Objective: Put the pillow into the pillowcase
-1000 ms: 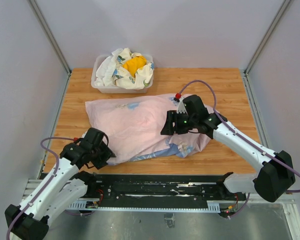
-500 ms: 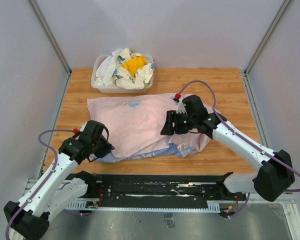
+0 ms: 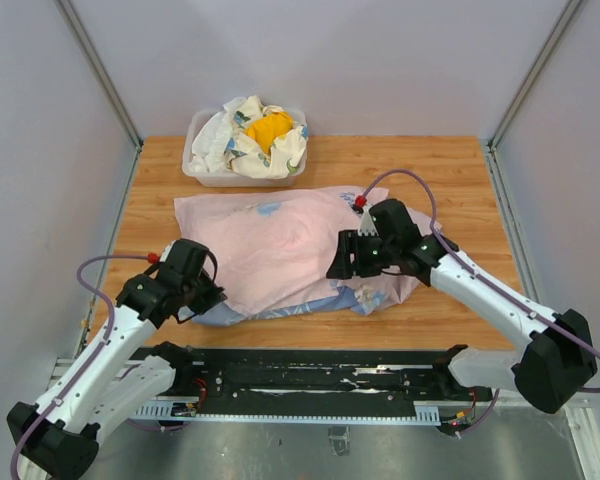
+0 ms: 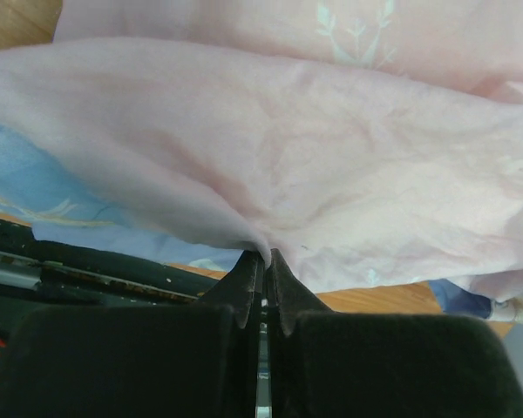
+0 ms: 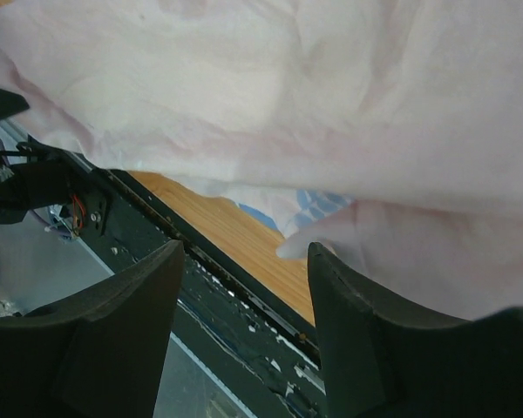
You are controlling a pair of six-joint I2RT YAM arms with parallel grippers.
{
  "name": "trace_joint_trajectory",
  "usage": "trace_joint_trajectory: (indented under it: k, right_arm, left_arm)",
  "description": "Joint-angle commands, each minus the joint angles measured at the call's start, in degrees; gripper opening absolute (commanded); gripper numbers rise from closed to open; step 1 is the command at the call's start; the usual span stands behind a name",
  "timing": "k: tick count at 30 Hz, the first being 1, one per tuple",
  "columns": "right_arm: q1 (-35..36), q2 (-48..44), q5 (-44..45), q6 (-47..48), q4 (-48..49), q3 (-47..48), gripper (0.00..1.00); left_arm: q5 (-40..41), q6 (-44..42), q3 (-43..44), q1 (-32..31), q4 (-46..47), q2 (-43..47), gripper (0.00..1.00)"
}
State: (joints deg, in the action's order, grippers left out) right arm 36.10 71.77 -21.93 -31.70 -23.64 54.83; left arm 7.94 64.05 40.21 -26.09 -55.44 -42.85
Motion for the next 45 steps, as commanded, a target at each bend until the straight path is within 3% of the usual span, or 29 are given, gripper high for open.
trace_joint_trajectory:
  k: [1,12,32,40,42,45]
  right_arm:
    - [1.0,-5.6,0.6,-0.9,-2.7,-4.5,0.6]
    - [2.6,-16.7,12.0,-1.6,-15.8,-9.3,0.65]
    - [7.2,-5.0,25.1,-3.5,-12.2,-14.9,0.69]
    - [7.2,-3.8,31.7,-6.3,-7.9,-15.0,0.6]
    - [7.3,-3.7,32.7,-6.9,-7.7,-14.5,0.54]
    - [7.3,-4.0,33.7,-7.1,-7.6,-14.8,0.32]
  left_arm:
    - [2.0,-3.1,4.4,-0.3,1.1,-1.4,0.0]
    - [-0.9,-5.7,3.3,-0.3,6.0,-4.3,0.0]
    - [-0.7,-6.2,4.6,-0.3,4.5,-3.8,0.0]
    - [-0.4,-6.2,4.7,-0.3,4.2,-3.8,0.0]
    - [-0.4,-6.2,4.9,-0.3,4.0,-3.6,0.0]
    - [-0.4,-6.1,4.8,-0.3,3.9,-3.3,0.0]
